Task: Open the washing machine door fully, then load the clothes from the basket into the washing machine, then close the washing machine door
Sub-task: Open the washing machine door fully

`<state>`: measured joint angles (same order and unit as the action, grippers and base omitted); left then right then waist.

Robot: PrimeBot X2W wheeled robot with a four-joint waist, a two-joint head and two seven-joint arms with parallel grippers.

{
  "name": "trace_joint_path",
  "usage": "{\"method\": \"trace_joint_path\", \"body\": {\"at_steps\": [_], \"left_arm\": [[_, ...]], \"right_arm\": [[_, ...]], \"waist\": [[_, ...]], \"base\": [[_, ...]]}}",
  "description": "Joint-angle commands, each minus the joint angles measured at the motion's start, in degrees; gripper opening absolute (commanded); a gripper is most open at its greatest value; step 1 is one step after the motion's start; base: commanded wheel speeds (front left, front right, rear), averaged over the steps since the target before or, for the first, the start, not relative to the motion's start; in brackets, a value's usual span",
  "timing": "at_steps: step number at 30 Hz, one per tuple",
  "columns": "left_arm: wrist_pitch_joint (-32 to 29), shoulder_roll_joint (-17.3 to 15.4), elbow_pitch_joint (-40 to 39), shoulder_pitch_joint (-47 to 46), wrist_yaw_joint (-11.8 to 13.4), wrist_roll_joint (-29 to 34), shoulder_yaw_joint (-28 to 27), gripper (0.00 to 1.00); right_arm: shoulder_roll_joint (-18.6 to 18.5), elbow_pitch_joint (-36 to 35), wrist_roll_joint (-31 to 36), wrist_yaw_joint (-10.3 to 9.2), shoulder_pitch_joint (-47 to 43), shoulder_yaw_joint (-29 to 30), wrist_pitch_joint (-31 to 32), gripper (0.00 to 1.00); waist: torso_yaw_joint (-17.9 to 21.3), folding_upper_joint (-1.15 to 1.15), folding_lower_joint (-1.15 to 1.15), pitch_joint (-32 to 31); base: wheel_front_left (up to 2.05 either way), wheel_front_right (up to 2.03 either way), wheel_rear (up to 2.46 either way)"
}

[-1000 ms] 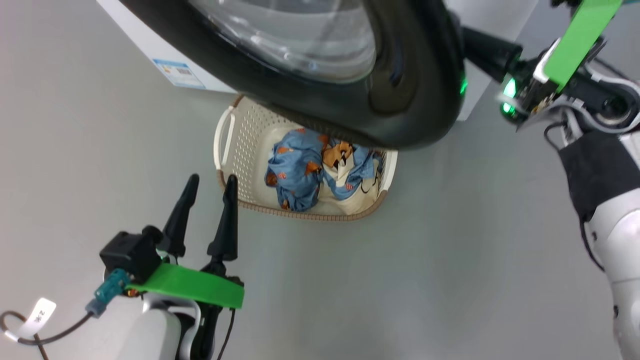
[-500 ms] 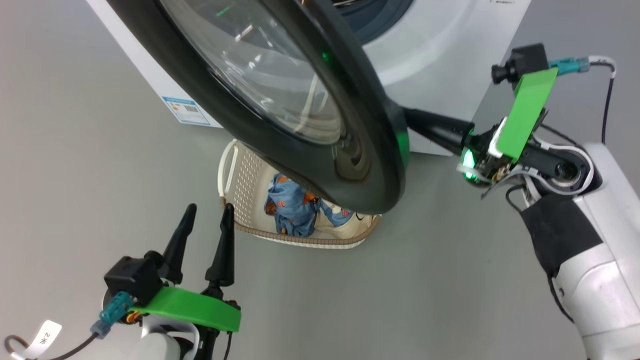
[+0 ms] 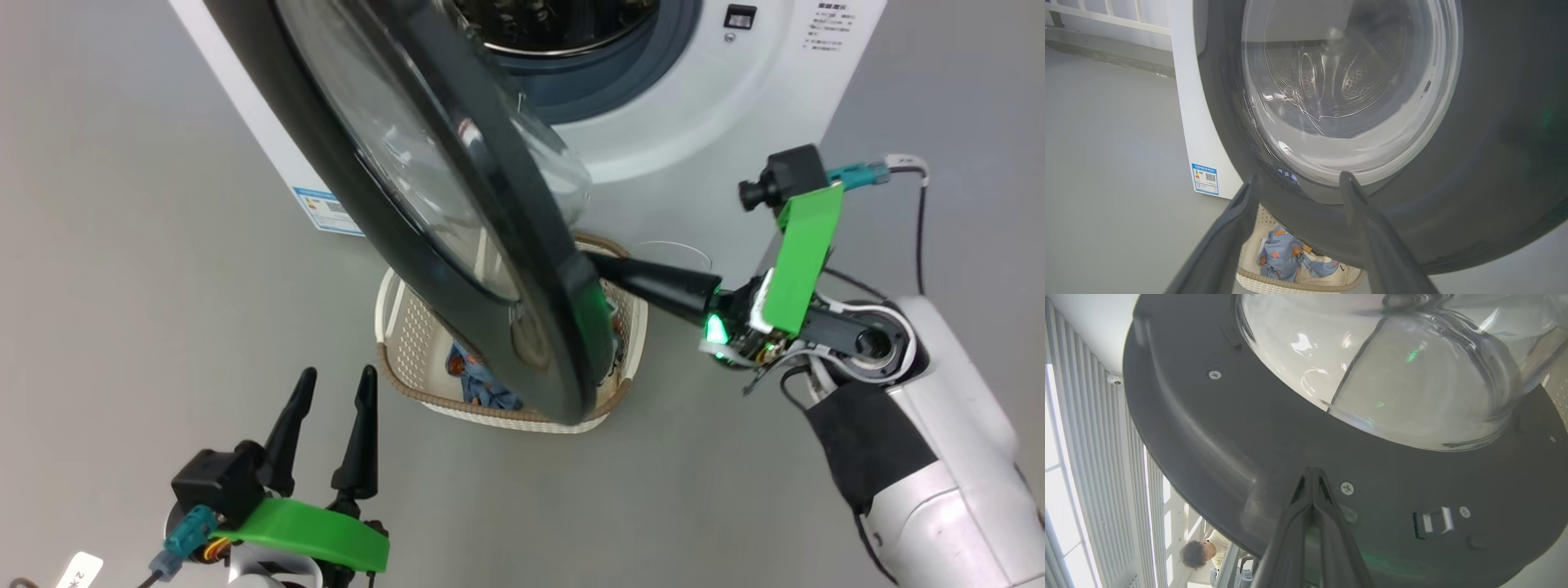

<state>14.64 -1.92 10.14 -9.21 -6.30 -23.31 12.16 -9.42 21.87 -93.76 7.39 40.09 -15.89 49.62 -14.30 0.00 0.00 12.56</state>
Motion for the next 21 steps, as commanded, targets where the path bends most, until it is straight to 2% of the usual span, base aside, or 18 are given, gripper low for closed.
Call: {"method": "trace_joint_path", "body": {"at_steps": [1, 12, 21], "left_arm": [[0.4, -1.0, -1.4, -0.1, 0.3, 0.4, -1.9, 1.00], [0.4, -1.0, -1.9, 0.5, 0.7, 0.1, -1.6, 1.00], [0.4, -1.0, -1.1, 0.1, 0.5, 0.8, -2.0, 1.00]], "right_arm": [[1.7, -2.1, 0.4, 0.10, -0.9, -1.1, 0.7, 0.00], [4.8, -3.6, 0.8, 0.10, -3.3, -4.2, 2.2, 0.00], [5.2, -4.2, 2.8, 0.10, -3.9, -3.9, -0.5, 0.00]], "waist": [[-0.5, 0.00, 0.00, -0.4], [-1.8, 0.00, 0.00, -1.2], [-1.1, 0.00, 0.00, -1.5]], "base": [[0.00, 0.00, 0.00], [0.00, 0.00, 0.00], [0.00, 0.00, 0.00]]}}
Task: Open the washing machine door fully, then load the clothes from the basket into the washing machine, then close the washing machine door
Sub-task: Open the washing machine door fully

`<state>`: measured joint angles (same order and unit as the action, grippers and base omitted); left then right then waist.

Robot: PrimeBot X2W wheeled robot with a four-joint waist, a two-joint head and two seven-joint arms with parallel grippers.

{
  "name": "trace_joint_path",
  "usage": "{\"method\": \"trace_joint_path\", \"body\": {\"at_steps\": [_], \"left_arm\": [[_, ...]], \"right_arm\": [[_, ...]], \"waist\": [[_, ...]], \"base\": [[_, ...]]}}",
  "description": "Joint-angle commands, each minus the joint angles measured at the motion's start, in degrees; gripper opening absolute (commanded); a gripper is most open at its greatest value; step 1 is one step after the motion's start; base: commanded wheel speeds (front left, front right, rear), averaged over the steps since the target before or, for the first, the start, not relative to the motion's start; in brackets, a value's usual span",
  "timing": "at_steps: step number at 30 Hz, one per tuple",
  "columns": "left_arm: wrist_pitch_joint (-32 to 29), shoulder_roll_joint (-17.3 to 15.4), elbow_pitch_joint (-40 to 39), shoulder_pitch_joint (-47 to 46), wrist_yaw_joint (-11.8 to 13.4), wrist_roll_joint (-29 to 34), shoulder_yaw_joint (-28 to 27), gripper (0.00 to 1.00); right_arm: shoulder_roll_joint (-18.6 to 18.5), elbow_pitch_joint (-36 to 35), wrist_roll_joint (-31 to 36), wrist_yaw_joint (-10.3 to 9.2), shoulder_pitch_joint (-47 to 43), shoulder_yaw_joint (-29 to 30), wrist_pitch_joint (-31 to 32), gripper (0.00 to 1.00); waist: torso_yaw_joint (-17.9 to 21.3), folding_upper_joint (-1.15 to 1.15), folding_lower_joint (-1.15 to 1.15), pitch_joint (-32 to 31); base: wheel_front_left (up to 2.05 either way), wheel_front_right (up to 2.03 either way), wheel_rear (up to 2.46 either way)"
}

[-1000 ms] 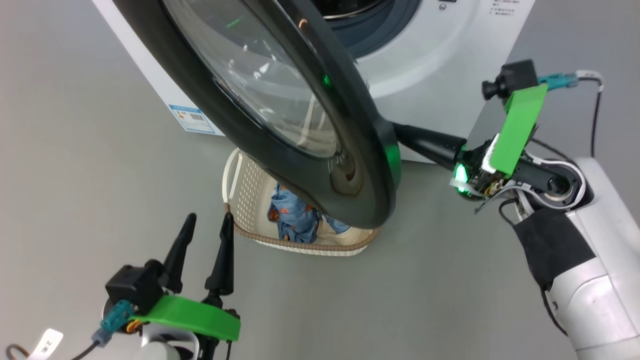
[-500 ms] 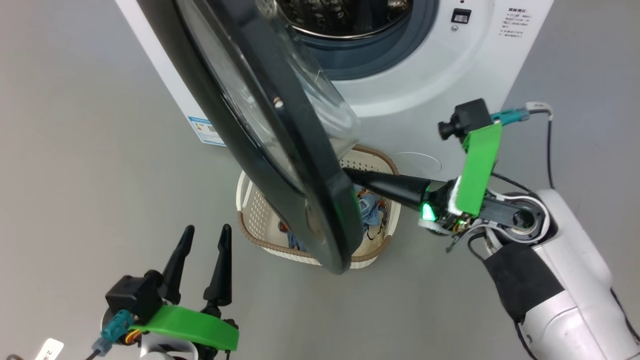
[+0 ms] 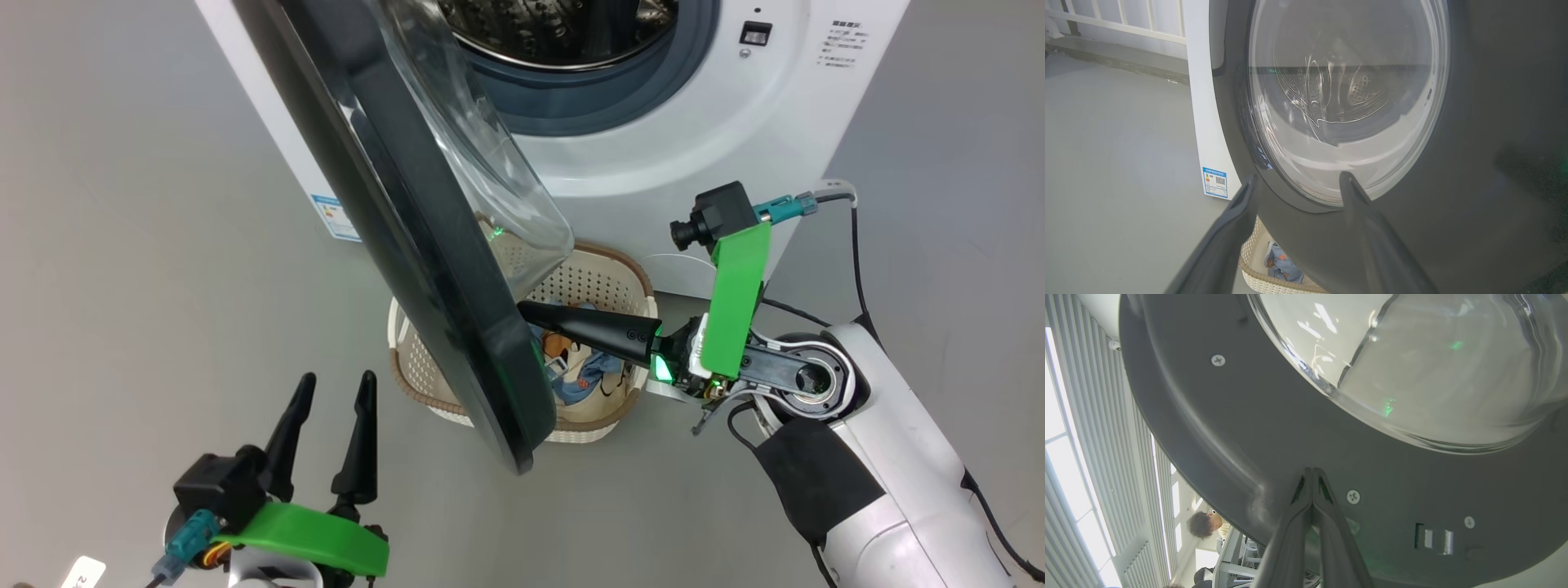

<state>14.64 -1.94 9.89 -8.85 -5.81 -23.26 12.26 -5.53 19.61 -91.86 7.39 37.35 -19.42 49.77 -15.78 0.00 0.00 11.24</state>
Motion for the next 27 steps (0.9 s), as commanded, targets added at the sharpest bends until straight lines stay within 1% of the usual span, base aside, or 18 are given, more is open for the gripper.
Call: {"method": "trace_joint_path", "body": {"at_steps": [1, 2, 3, 4, 5, 6, 8, 18, 22, 27], "left_arm": [[0.4, -0.9, -0.6, -0.4, -0.1, 0.8, -2.2, 1.00], [0.4, -0.9, -0.3, -0.5, -0.2, 1.0, -2.4, 1.00], [0.4, -0.9, -0.3, -0.5, -0.2, 1.0, -2.4, 1.00], [0.4, -0.9, -0.1, -0.6, -0.3, 1.2, -2.5, 1.00], [0.4, -0.9, 0.1, -0.6, -0.4, 1.3, -2.7, 1.00], [0.4, -0.9, 0.5, -0.7, -0.6, 1.4, -3.0, 1.00], [0.4, -0.9, 0.7, -0.6, -0.7, 1.6, -3.3, 1.00], [0.4, -0.9, 1.3, 1.0, -1.5, 4.0, -5.7, 1.00], [0.4, -0.9, 0.8, 2.6, -1.6, 4.9, -7.3, 1.00], [0.4, -0.9, 0.6, 4.0, -1.6, 5.4, -8.8, 1.00]], "right_arm": [[1.1, -1.9, 1.2, 0.10, -1.4, -0.1, -1.1, 0.06], [1.0, -2.0, 1.5, 0.10, -1.6, 0.0, -1.5, 0.25], [1.0, -2.0, 1.5, 0.10, -1.6, 0.0, -1.5, 0.25], [0.9, -2.1, 1.7, 0.10, -1.8, 0.3, -1.9, 0.44], [0.7, -2.3, 1.8, 0.10, -2.1, 0.6, -2.4, 0.78], [0.4, -2.5, 2.3, 0.10, -2.8, 0.9, -3.3, 1.00], [0.2, -2.7, 2.5, 0.10, -3.2, 1.1, -3.7, 1.00], [-2.1, -4.3, 3.7, 0.10, -8.7, 3.1, -9.0, 1.00], [-4.1, -4.5, 4.5, 0.10, -11.6, 4.3, -12.5, 1.00], [-6.7, -4.3, 4.8, 0.10, -15.1, 5.3, -15.2, 1.00]], "waist": [[0.6, 0.00, 0.00, -0.2], [0.9, 0.00, 0.00, -0.4], [0.9, 0.00, 0.00, -0.4], [1.2, 0.00, 0.00, -0.5], [1.5, 0.00, 0.00, -0.6], [2.2, 0.00, 0.00, -1.0], [2.6, 0.00, 0.00, -1.2], [6.9, 0.00, 0.00, -3.5], [9.0, 0.00, 0.00, -4.5], [10.6, 0.00, 0.00, -5.5]], "base": [[0.00, 0.00, 0.00], [0.00, 0.00, 0.00], [0.00, 0.00, 0.00], [0.00, 0.00, 0.00], [0.00, 0.00, 0.00], [0.00, 0.00, 0.00], [0.00, 0.00, 0.00], [0.00, 0.00, 0.00], [0.00, 0.00, 0.00], [0.00, 0.00, 0.00]]}}
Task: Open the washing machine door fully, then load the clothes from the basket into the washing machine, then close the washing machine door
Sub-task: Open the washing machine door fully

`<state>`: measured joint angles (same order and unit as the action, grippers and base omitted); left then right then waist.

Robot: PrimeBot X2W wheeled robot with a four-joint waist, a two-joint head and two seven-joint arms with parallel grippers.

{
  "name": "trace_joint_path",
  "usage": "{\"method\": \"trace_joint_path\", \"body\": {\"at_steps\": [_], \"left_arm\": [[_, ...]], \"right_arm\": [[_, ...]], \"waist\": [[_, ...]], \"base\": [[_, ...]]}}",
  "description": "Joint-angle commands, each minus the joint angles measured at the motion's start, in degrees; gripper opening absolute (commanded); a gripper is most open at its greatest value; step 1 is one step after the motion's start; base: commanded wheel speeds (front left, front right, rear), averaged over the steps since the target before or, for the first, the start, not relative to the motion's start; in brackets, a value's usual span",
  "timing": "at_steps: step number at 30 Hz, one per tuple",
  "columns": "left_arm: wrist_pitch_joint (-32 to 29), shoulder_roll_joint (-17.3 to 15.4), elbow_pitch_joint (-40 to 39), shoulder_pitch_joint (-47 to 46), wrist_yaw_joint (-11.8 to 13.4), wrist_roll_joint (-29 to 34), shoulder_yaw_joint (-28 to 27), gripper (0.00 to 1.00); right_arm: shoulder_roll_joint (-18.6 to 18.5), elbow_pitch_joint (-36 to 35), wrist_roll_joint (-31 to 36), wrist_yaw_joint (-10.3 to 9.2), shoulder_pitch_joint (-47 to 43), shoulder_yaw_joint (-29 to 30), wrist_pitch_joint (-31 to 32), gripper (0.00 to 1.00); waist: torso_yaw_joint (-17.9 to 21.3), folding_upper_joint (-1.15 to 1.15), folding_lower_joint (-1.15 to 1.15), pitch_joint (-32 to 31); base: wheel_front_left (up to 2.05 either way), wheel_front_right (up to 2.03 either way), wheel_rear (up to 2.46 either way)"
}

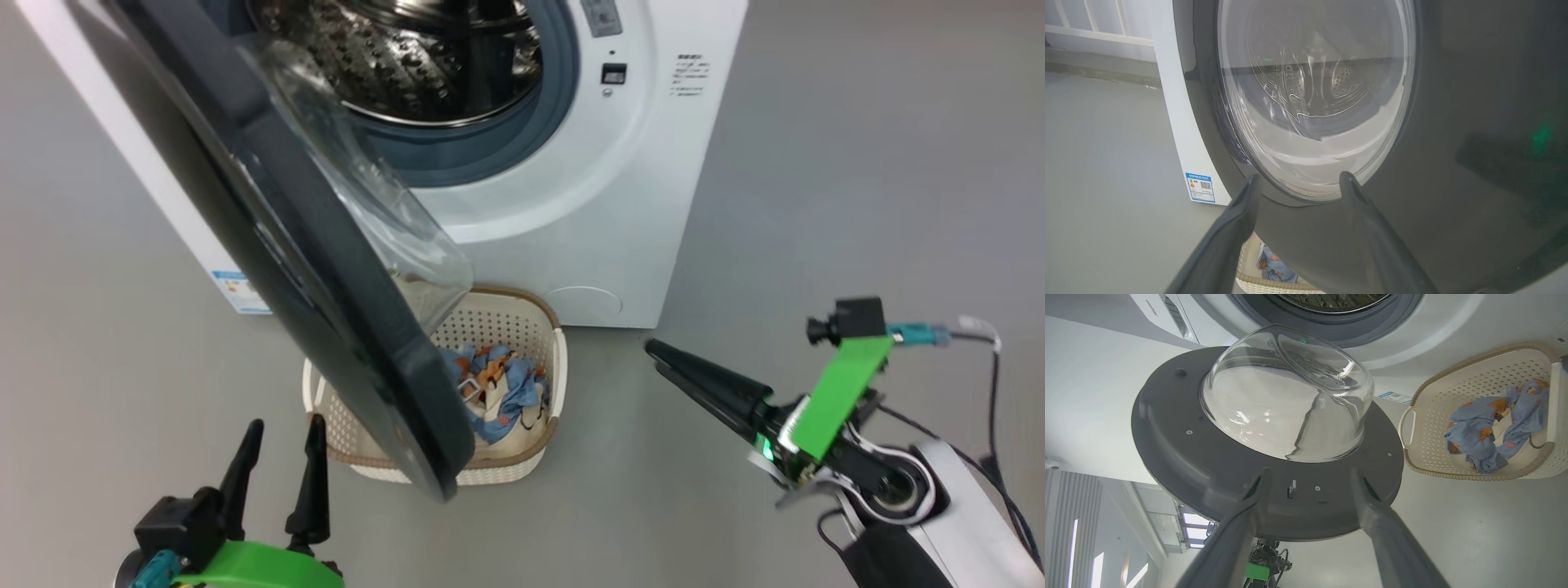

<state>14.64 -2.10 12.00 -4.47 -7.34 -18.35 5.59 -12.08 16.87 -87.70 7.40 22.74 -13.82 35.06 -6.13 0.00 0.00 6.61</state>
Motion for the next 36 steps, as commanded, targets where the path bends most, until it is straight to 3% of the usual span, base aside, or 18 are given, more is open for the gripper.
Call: {"method": "trace_joint_path", "body": {"at_steps": [1, 10, 20, 36], "left_arm": [[0.4, -0.8, -1.5, -0.2, -0.1, 0.6, -2.3, 1.00], [0.4, -0.8, -2.3, 2.0, -0.1, 1.2, -3.3, 1.00], [0.4, -0.8, -2.7, 2.9, -0.1, 1.1, -3.8, 1.00], [0.4, -0.8, -1.9, 3.0, -0.1, 0.1, -4.1, 1.00]], "right_arm": [[-0.7, -1.6, 0.7, 0.09, -1.3, -0.2, -1.0, 1.00], [-4.7, -2.7, 1.6, 0.09, -8.1, 0.6, -6.6, 1.00], [-10.9, -2.5, 8.2, 0.09, -12.5, -3.1, -16.2, 1.00], [-19.1, 2.9, 16.2, 0.09, -11.7, -16.2, -41.9, 1.00]], "waist": [[1.2, 0.00, 0.00, -1.0], [3.5, 0.00, 0.00, -2.7], [4.1, 0.00, 0.00, -2.5], [3.7, 0.00, 0.00, -2.5]], "base": [[0.00, 0.00, 0.00], [0.00, 0.00, 0.00], [0.00, 0.00, 0.00], [0.00, 0.00, 0.00]]}}
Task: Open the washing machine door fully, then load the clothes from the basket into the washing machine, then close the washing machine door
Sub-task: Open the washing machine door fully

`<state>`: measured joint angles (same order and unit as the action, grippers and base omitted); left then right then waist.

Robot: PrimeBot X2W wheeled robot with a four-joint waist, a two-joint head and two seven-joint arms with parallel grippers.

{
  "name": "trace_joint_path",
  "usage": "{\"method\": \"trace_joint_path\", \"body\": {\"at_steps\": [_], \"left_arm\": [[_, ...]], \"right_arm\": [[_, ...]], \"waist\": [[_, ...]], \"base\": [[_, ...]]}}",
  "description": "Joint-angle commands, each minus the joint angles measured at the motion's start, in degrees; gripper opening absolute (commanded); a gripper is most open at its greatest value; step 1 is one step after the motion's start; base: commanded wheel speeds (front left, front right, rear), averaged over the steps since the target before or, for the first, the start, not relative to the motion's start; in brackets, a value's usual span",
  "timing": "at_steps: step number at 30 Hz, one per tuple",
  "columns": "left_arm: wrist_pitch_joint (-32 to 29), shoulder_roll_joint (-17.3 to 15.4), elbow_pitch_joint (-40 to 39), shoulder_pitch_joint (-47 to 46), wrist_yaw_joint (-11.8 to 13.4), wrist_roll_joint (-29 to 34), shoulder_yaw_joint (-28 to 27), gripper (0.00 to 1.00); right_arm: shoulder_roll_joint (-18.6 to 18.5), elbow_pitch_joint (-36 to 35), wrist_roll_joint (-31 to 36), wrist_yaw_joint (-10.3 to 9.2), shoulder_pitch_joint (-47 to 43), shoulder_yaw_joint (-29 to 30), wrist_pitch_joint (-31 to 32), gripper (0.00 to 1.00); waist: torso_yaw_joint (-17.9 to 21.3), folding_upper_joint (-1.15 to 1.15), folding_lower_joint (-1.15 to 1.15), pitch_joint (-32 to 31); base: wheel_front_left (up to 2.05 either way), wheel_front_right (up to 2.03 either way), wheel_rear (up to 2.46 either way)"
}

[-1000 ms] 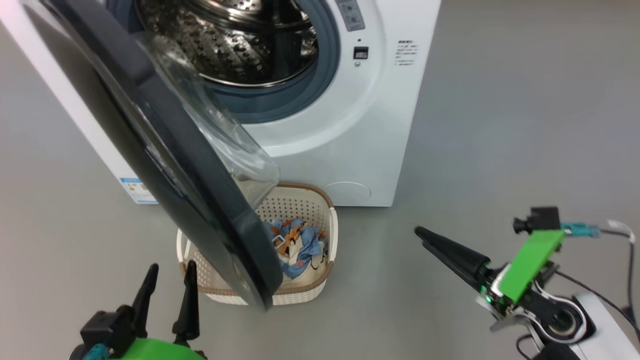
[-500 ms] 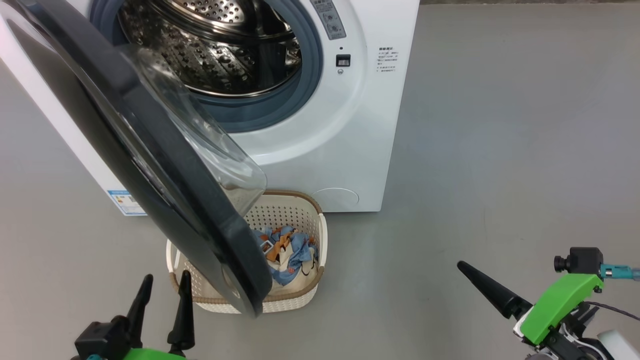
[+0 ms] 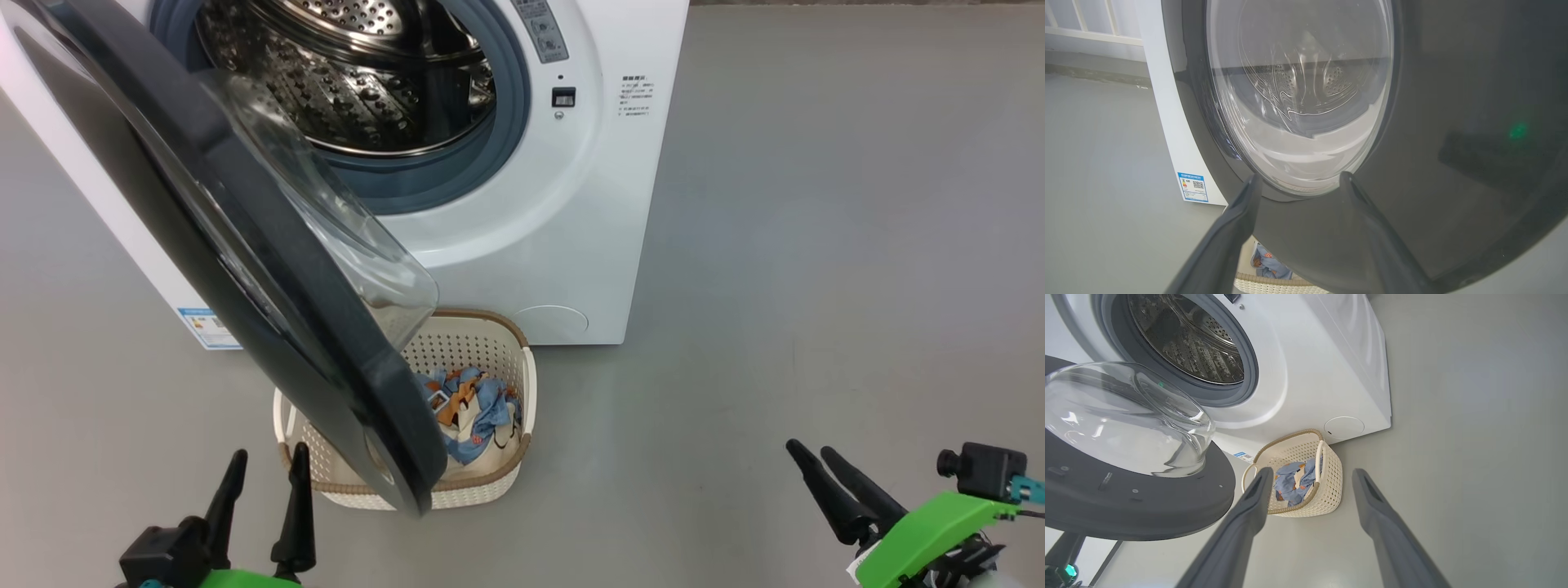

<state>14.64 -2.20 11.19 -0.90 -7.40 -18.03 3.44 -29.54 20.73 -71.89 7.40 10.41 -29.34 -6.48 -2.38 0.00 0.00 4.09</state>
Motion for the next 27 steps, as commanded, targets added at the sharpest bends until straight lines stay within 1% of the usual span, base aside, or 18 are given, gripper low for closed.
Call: {"method": "trace_joint_path", "body": {"at_steps": [1, 5, 9, 12, 19, 27], "left_arm": [[0.4, -0.7, -1.1, -0.6, -0.1, -0.2, -2.0, 1.00], [0.4, -0.7, -1.1, -0.7, -0.1, -0.2, -2.1, 1.00], [0.4, -0.7, -1.1, -0.7, -0.1, -0.2, -2.3, 1.00], [0.4, -0.7, -1.1, -0.7, -0.1, -0.1, -2.5, 1.00], [0.4, -0.7, -1.2, -0.7, -0.1, -0.2, -2.6, 1.00], [0.4, -0.7, -1.2, -0.9, -0.1, -0.4, -2.8, 1.00]], "right_arm": [[-1.9, -0.9, 0.5, 0.09, 0.8, -1.3, -2.2, 1.00], [-2.8, -0.1, 0.8, 0.09, 1.5, -3.3, -7.1, 1.00], [-3.1, 0.6, 3.6, 0.09, 2.1, -3.4, -8.4, 1.00], [-1.8, -0.1, 7.9, 0.09, 1.7, 0.8, -8.5, 1.00], [2.0, -2.8, 19.6, 0.09, -2.3, 9.9, -8.5, 1.00], [7.1, -5.9, 30.8, 0.09, -6.8, 20.0, -8.5, 1.00]], "waist": [[0.0, 0.00, 0.00, 0.1], [0.0, 0.00, 0.00, 0.2], [0.1, 0.00, 0.00, 0.2], [0.2, 0.00, 0.00, 0.1], [0.0, 0.00, 0.00, 0.0], [-0.3, 0.00, 0.00, 0.0]], "base": [[0.00, 0.00, 0.00], [0.00, 0.00, 0.00], [0.00, 0.00, 0.00], [0.00, 0.00, 0.00], [0.00, 0.00, 0.00], [0.00, 0.00, 0.00]]}}
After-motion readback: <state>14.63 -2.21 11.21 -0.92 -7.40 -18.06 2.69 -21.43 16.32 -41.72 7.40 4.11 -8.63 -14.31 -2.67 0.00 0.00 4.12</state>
